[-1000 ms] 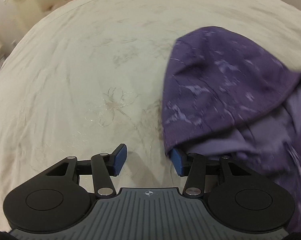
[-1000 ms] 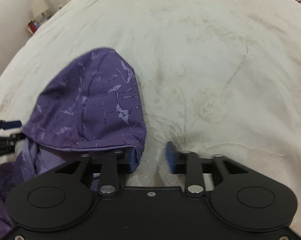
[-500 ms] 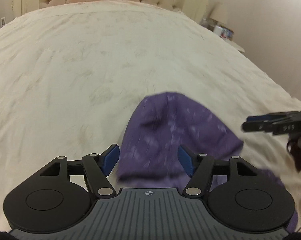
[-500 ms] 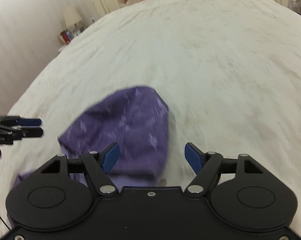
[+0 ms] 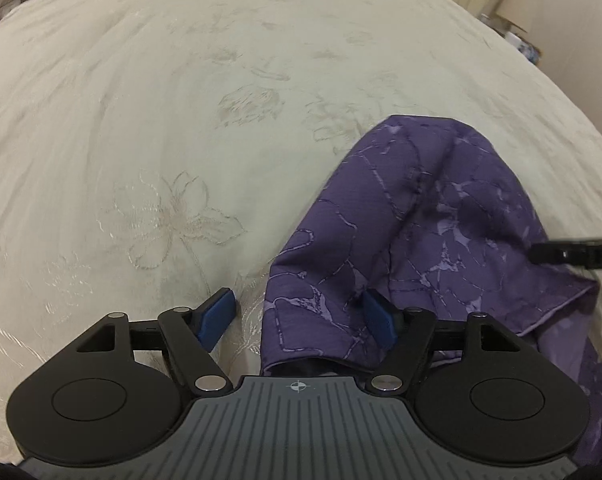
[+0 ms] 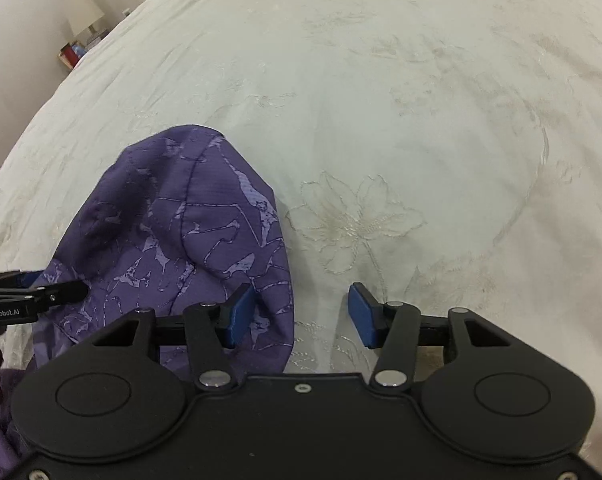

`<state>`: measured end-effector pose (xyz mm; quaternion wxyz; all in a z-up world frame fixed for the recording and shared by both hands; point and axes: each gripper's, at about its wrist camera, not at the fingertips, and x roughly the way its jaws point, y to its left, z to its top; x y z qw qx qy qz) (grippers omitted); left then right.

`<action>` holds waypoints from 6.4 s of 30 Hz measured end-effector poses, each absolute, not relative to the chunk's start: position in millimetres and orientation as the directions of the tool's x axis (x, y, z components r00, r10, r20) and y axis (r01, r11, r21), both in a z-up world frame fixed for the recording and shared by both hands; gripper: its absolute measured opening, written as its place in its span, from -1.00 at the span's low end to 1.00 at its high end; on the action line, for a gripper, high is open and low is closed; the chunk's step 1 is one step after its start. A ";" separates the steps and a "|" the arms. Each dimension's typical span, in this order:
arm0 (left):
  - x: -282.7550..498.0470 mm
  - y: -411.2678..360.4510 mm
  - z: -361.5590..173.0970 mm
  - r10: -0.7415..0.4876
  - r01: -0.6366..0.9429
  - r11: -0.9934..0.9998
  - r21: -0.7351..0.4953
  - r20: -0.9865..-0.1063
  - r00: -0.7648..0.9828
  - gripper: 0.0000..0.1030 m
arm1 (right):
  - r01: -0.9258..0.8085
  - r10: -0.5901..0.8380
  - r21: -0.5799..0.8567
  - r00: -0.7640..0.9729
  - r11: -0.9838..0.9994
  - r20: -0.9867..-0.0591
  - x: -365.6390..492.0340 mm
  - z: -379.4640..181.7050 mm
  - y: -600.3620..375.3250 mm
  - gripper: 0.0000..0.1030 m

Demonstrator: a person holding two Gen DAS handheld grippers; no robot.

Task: Fold large clothes

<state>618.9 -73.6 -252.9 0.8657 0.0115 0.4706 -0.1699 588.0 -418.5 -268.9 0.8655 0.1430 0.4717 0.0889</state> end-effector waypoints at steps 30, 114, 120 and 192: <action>568.5 -21.3 -190.4 -0.715 0.227 0.689 -0.688 -0.595 0.366 0.91 | -0.490 0.418 0.065 0.660 0.869 -0.624 570.7 -155.8 -352.2 -0.69; 362.7 -30.8 -189.9 -0.374 0.275 0.924 -0.267 -0.783 0.497 0.15 | 0.065 0.265 0.378 0.605 0.924 -0.751 283.8 -213.2 -349.8 0.26; 352.4 -55.0 -236.1 -0.215 0.338 0.939 -0.072 -0.886 0.410 0.19 | 0.045 0.206 0.270 0.531 0.962 -0.822 267.4 -234.9 -319.7 0.33; 17.0 111.8 -208.7 -0.180 -0.012 0.977 -0.212 -0.858 0.481 0.99 | 0.068 0.205 0.297 0.578 0.952 -0.790 -74.2 -196.0 -299.0 0.99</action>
